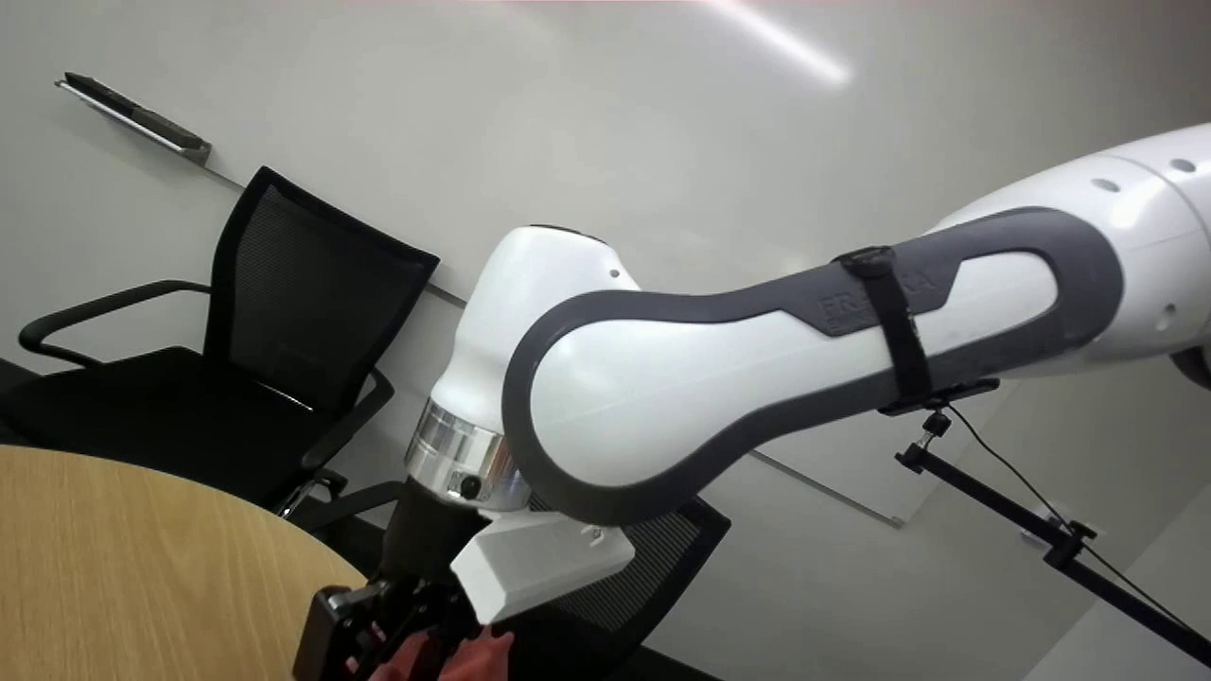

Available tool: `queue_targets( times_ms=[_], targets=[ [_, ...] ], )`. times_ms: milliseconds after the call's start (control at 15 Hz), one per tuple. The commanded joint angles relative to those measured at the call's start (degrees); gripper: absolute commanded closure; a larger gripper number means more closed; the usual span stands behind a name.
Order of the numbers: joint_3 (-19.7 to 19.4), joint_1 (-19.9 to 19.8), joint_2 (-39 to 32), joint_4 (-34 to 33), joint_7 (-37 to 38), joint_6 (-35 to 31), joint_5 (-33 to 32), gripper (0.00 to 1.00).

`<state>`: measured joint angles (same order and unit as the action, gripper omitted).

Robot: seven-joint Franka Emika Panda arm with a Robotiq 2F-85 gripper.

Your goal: Place the sweatshirt on the table

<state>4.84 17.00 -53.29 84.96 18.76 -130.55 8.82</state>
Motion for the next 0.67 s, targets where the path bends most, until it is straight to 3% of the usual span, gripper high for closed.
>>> queue_targets(
  times_ms=[0, 333, 600],
  targets=[
    [-0.4, -1.7, 3.4, 0.5, -2.4, 6.8, -2.0, 0.0],
    [0.8, -7.3, 6.7, 0.5, -15.3, 16.8, -3.1, 0.0],
    [1.2, -13.0, 5.6, -1.7, -23.6, 17.8, -0.9, 0.0]
  ],
)
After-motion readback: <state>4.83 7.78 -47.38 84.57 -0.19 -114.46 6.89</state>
